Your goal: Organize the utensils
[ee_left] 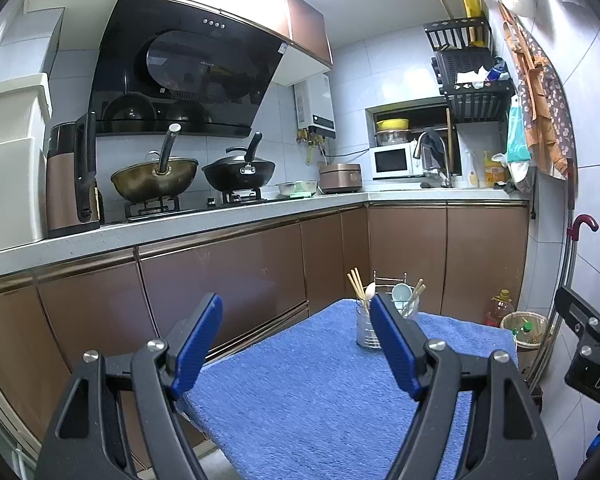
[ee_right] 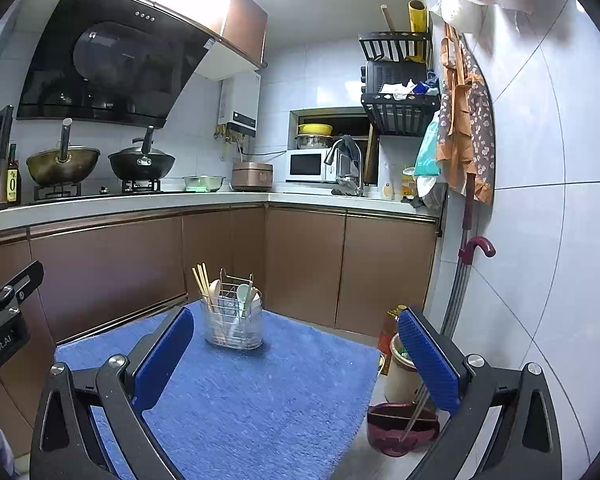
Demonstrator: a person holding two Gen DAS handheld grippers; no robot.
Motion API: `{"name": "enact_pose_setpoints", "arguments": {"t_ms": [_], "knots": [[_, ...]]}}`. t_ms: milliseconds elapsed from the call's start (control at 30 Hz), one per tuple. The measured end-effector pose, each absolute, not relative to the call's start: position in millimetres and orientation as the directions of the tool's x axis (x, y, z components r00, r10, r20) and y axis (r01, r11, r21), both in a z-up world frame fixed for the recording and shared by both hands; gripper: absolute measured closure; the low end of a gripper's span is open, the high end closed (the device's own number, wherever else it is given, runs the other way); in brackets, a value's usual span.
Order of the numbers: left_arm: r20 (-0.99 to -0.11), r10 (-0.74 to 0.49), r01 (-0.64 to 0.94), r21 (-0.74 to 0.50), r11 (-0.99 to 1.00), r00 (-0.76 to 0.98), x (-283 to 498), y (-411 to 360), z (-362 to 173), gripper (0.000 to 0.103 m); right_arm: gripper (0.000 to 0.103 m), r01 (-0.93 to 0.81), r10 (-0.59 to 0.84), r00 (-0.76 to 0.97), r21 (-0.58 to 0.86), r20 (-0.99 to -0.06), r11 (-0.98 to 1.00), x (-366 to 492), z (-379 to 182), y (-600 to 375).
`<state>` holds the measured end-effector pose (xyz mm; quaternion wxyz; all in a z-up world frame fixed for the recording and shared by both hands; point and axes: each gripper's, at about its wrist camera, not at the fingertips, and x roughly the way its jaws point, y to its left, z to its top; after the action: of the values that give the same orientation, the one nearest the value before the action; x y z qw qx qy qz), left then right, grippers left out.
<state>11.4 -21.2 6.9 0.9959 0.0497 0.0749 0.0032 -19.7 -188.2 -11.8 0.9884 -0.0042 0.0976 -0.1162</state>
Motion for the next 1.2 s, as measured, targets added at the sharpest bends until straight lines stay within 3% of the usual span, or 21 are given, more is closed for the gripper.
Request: {"name": "enact_pose_setpoints", "arguments": {"t_ms": [1200], "knots": [[-0.166,0.009,0.007,0.101,0.995,0.986,15,-29,1,0.028,0.000,0.214,-0.212,0.947,-0.020,-0.240,0.977,-14,-23,-209]]}}
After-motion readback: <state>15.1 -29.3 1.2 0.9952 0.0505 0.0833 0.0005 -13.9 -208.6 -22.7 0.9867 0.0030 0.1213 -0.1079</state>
